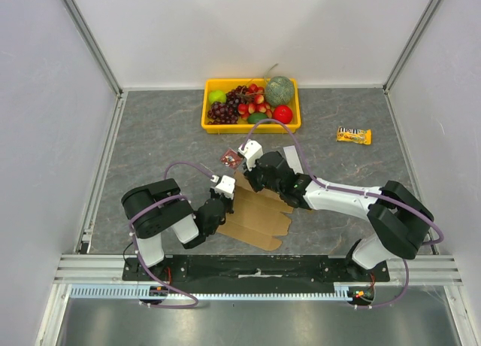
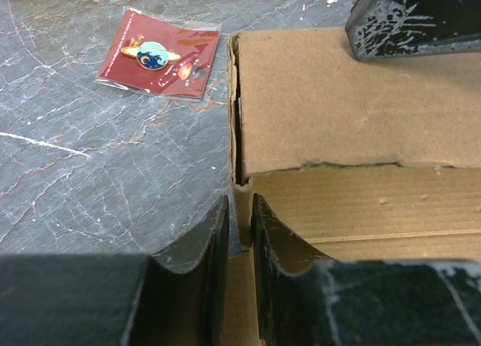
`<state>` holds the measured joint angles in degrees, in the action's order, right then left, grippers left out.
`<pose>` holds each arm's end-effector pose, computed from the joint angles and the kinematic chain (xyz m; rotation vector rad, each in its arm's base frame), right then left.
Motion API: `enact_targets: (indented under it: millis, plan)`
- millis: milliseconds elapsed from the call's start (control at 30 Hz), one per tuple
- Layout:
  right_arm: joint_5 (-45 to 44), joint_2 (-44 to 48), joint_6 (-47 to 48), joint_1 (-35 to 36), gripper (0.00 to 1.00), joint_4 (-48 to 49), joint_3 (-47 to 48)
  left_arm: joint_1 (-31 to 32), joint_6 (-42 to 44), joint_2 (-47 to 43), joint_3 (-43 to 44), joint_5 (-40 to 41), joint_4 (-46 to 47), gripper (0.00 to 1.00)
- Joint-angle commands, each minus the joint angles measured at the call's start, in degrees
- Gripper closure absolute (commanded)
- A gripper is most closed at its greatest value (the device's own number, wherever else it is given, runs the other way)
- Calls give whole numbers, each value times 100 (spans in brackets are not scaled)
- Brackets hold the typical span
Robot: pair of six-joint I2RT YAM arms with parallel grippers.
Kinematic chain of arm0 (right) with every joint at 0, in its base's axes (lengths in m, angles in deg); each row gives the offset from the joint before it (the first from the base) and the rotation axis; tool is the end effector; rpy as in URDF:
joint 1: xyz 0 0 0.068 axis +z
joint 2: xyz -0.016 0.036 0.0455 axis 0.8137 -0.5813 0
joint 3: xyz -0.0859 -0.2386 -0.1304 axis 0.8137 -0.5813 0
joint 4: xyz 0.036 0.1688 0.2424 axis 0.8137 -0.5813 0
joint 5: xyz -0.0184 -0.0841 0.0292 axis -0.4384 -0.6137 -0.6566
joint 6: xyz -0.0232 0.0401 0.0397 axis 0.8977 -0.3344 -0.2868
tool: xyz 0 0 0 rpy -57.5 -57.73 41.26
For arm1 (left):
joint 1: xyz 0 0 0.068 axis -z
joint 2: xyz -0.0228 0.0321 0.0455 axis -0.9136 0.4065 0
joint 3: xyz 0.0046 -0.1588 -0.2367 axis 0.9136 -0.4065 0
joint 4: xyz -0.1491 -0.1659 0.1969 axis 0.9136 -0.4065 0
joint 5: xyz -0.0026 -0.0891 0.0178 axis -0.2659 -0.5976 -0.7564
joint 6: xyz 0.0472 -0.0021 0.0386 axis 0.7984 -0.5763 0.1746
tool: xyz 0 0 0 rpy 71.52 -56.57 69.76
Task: Fold the paper box
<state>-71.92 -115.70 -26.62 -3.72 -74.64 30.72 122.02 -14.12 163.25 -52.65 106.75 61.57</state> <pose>0.2359 0.2832 0.1964 -0.7280 1.9855 0.5464 0.1623 -0.1970 0.0680 0.3856 1.7600 -0.2618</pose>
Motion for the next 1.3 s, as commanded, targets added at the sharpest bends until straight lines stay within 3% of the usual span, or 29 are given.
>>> enact_targets:
  millis: [0, 600, 767, 1033, 1267]
  plan:
    - [304, 102, 10, -3, 99, -193, -22, 33, -48, 26, 2, 29, 1041, 75]
    - [638, 111, 98, -12, 98, -412, 4, 33, -66, -36, -7, -6, 1015, 72]
    - [489, 75, 168, -3, 98, -527, 31, 33, -92, -211, -60, -50, 927, 65]
    - [462, 93, 247, -12, 98, -614, 145, 42, -338, -1081, -393, -269, 418, 37]
    - [226, 67, 274, -3, 97, -632, 145, 77, -882, -2328, -657, -709, -821, 34]
